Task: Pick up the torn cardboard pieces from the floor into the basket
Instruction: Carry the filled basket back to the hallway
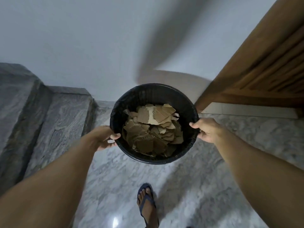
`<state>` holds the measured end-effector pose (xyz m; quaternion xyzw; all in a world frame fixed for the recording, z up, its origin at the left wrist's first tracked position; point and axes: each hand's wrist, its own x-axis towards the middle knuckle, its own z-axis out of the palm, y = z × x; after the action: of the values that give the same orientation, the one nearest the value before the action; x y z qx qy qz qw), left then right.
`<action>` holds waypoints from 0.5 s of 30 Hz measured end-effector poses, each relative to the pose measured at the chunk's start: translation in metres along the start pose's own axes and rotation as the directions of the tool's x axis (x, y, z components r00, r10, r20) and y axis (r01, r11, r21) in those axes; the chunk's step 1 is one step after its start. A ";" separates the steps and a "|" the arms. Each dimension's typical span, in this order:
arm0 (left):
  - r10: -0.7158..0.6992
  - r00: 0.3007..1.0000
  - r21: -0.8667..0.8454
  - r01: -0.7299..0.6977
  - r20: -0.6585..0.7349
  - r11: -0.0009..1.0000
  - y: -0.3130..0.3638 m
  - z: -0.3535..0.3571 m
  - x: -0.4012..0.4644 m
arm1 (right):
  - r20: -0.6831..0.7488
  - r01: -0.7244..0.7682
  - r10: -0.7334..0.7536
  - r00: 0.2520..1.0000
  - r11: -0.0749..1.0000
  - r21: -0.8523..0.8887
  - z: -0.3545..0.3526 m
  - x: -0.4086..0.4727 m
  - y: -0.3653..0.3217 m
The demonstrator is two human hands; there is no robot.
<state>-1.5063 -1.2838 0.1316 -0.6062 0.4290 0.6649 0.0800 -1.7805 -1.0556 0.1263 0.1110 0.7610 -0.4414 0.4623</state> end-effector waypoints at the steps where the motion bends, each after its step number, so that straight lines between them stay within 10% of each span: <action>1: -0.018 0.999 0.017 0.017 0.038 1.000 0.000 0.006 -0.012 | 0.010 -0.019 0.019 1.000 0.998 0.066 -0.012 -0.012 0.004; 15: 0.106 0.991 0.002 -0.106 0.078 0.994 -0.024 0.148 -0.167 | -0.194 -0.045 0.118 0.974 0.938 0.343 -0.169 -0.145 0.073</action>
<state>-1.5580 -1.1006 0.2511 -0.5562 0.4591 0.6899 0.0629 -1.7609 -0.8471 0.2319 0.2663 0.7140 -0.5308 0.3708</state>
